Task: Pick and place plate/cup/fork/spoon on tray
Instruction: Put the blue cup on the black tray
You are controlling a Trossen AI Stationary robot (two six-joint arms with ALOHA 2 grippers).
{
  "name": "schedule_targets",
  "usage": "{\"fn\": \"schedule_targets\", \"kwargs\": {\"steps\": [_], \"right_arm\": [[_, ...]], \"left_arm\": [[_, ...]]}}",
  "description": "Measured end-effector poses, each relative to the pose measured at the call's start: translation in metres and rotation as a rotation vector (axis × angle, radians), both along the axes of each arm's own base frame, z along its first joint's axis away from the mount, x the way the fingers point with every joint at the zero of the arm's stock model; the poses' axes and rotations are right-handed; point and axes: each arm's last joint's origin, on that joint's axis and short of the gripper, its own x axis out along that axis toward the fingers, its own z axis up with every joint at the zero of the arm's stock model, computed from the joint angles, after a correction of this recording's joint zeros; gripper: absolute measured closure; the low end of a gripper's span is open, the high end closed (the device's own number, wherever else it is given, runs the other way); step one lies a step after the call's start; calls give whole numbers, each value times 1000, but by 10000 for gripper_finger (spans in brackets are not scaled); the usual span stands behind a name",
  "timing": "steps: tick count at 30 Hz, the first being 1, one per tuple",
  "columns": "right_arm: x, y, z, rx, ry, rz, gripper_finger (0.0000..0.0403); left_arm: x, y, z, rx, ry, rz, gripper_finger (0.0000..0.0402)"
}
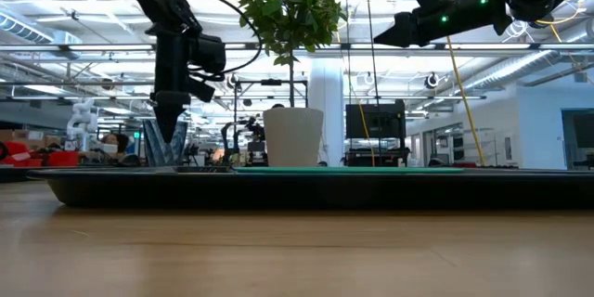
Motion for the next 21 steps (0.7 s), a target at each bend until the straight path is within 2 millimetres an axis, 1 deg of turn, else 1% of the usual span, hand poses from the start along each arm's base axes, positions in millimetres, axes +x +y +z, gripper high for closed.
{"fn": "schedule_targets", "kwargs": {"steps": [3,5,7,9,12,15,17,21], "right_arm": [[0,0,-1,10,7,0,234],[0,0,-2,33,3,0,234],[0,0,-3,57,-4,1,234],[0,0,-5,87,-8,1,234],[0,0,-7,120,-6,0,234],[0,0,-6,115,-16,1,234],[0,0,-4,105,-30,2,234],[-1,1,0,85,-64,4,234]], "left_arm": [[1,-3,1,4,13,-1,393],[-1,-6,8,-14,2,16,393],[-2,-13,21,-6,-5,21,393],[-1,-18,38,35,-54,13,394],[-2,-31,57,58,-82,-11,394],[1,-43,79,77,-151,-29,394],[1,-54,92,57,-179,-43,394],[11,-75,115,51,-276,-103,394]]}}
